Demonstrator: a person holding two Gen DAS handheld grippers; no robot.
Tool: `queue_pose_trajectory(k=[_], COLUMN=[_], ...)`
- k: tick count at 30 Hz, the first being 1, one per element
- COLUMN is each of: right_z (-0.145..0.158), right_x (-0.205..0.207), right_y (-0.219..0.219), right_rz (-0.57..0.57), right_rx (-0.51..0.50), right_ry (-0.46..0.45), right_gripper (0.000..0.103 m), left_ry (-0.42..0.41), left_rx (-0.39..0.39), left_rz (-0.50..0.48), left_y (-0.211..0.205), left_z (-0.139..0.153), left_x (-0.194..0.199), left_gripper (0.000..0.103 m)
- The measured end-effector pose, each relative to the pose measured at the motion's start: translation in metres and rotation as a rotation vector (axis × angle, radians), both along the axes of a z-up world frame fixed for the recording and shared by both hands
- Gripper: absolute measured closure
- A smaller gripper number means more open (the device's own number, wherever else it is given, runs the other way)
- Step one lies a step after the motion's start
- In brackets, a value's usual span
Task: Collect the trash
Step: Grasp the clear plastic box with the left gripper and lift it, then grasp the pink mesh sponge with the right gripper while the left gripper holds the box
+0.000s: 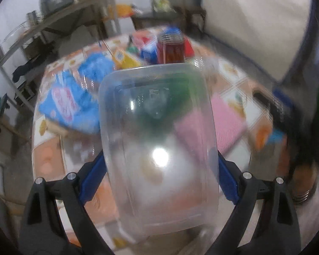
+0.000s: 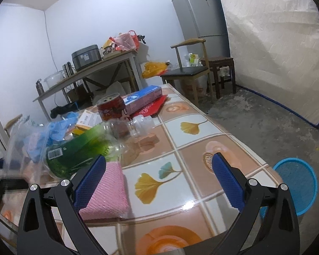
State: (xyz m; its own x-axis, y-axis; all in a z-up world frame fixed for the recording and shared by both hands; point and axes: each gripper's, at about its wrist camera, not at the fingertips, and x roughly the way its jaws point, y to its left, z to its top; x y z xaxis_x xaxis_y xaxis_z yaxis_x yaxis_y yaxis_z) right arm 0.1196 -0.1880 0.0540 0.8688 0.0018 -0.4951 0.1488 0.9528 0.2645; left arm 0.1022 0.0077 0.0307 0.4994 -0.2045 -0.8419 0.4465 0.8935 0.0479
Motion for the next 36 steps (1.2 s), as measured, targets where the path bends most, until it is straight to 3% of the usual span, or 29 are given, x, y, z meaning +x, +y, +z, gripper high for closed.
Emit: queue_pose_trajectory(k=[4, 7, 10, 13, 16, 19, 22, 28, 32, 36], right_z=[-0.001, 0.004, 0.013, 0.020, 0.022, 0.024, 0.024, -0.002, 0.003, 0.002], right_x=[0.004, 0.010, 0.022, 0.031, 0.037, 0.049, 0.071, 0.108, 0.105, 0.097], right_y=[0.003, 0.011, 0.026, 0.051, 0.087, 0.108, 0.127, 0.123, 0.100, 0.092], right_rz=[0.054, 0.181, 0.392, 0.651, 0.902, 1.058, 1.198, 1.219, 1.156, 1.098], right_rx=[-0.033, -0.033, -0.061, -0.198, -0.456, -0.545, -0.530, -0.402, -0.306, -0.273], right_ry=[0.047, 0.082, 0.116, 0.139, 0.146, 0.165, 0.226, 0.462, 0.505, 0.521], right_gripper=[0.006, 0.006, 0.006, 0.006, 0.006, 0.006, 0.006, 0.006, 0.006, 0.006], left_ry=[0.070, 0.053, 0.041, 0.033, 0.038, 0.033, 0.024, 0.026, 0.018, 0.010], left_rx=[0.002, -0.038, -0.051, -0.068, -0.098, -0.120, -0.141, -0.185, -0.199, -0.211], left_rz=[0.086, 0.117, 0.108, 0.084, 0.079, 0.079, 0.080, 0.084, 0.071, 0.065], left_y=[0.024, 0.034, 0.038, 0.043, 0.050, 0.055, 0.060, 0.067, 0.068, 0.069], left_z=[-0.027, -0.035, -0.041, -0.044, -0.049, -0.050, -0.052, -0.056, -0.057, -0.058], left_x=[0.003, 0.004, 0.003, 0.002, 0.004, 0.010, 0.006, 0.010, 0.013, 0.016], left_gripper=[0.014, 0.014, 0.014, 0.014, 0.014, 0.014, 0.014, 0.014, 0.014, 0.014])
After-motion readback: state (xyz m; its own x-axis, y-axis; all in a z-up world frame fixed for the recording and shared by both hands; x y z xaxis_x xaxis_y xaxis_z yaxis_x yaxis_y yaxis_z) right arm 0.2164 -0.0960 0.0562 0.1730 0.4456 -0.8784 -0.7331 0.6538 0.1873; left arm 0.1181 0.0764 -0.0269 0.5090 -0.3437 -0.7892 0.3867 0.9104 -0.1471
